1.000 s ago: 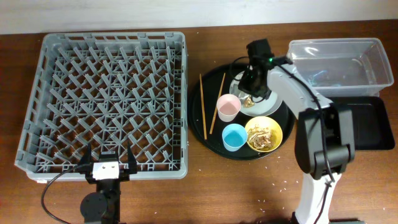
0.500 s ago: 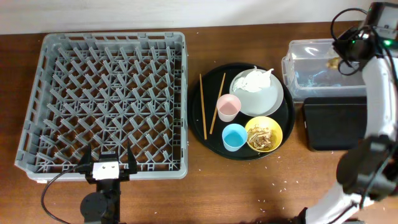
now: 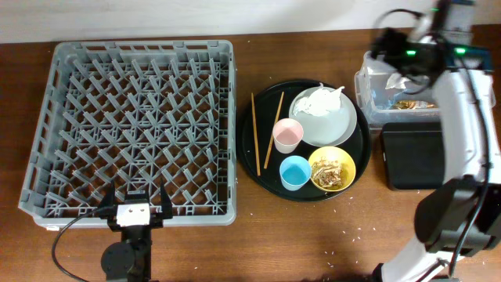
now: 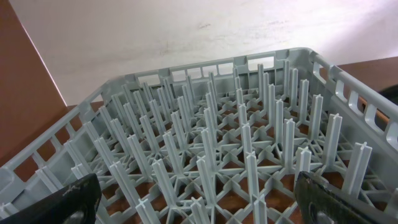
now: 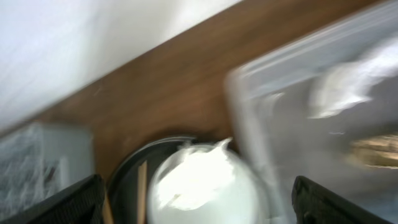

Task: Sort waste into correct bins and load items into the dishwasher rack
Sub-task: 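Drop the napkin and wrapper into the clear plastic bin, then grasp the yellow bowl rim with the right gripper, then tip the yellow bowl over the black tray to dump scraps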

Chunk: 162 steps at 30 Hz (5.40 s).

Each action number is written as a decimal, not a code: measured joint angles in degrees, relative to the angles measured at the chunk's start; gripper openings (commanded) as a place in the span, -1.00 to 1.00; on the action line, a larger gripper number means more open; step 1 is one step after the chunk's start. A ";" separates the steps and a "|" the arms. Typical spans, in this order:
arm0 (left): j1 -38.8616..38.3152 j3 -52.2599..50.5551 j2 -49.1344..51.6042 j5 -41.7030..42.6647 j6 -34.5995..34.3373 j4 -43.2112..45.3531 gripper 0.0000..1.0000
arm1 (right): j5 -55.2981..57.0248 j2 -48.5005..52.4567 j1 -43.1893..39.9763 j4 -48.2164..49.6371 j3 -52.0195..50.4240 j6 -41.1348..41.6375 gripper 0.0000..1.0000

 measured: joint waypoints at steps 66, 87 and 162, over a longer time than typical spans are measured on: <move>0.00 0.00 0.02 0.00 0.00 0.00 0.99 | -5.22 1.20 2.12 -34.64 10.97 -11.85 0.11; 0.00 0.00 0.07 0.00 0.02 0.00 0.99 | -0.57 2.03 19.21 -9.31 -24.83 0.35 -0.22; 0.00 0.00 0.11 0.00 0.00 0.00 0.99 | -71.67 -3.30 -49.62 -0.39 -33.77 -24.85 -0.92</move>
